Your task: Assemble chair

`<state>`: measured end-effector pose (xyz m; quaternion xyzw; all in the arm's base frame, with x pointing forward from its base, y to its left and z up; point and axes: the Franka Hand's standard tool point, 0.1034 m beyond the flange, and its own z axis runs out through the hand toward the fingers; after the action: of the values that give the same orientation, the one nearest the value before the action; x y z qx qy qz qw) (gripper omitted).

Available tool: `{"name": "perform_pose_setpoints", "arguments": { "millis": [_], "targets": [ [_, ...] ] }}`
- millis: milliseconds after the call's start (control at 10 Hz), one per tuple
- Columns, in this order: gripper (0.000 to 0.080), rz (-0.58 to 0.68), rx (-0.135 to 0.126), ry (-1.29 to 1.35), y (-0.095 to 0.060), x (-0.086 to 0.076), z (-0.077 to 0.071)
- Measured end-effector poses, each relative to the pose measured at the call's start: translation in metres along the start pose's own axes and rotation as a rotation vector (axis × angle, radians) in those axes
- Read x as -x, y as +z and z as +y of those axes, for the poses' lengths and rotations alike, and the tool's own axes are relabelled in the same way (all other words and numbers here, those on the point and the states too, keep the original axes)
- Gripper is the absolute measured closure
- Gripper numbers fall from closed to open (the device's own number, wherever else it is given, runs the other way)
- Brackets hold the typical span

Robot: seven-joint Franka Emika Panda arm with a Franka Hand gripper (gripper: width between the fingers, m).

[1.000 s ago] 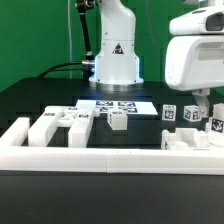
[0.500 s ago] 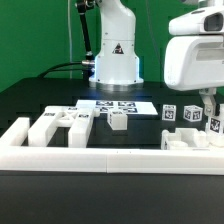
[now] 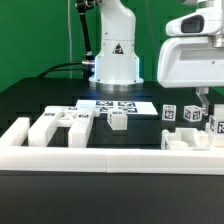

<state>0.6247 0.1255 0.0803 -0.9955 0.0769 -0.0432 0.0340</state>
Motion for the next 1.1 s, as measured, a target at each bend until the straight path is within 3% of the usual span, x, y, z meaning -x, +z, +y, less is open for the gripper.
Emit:
{"name": "perform_pose_setpoints", "arguments": {
  "millis": [700, 1000, 1100],
  "targets": [
    [0.0509, -0.006, -0.015, 0.645, 0.0014, 0.0002, -0.0019],
    [0.0509, -0.004, -0.014, 0.655, 0.0014, 0.0002, -0.0022],
    [0.0341, -0.007, -0.011, 0.609, 0.0014, 0.0006, -0.0023]
  ]
}}
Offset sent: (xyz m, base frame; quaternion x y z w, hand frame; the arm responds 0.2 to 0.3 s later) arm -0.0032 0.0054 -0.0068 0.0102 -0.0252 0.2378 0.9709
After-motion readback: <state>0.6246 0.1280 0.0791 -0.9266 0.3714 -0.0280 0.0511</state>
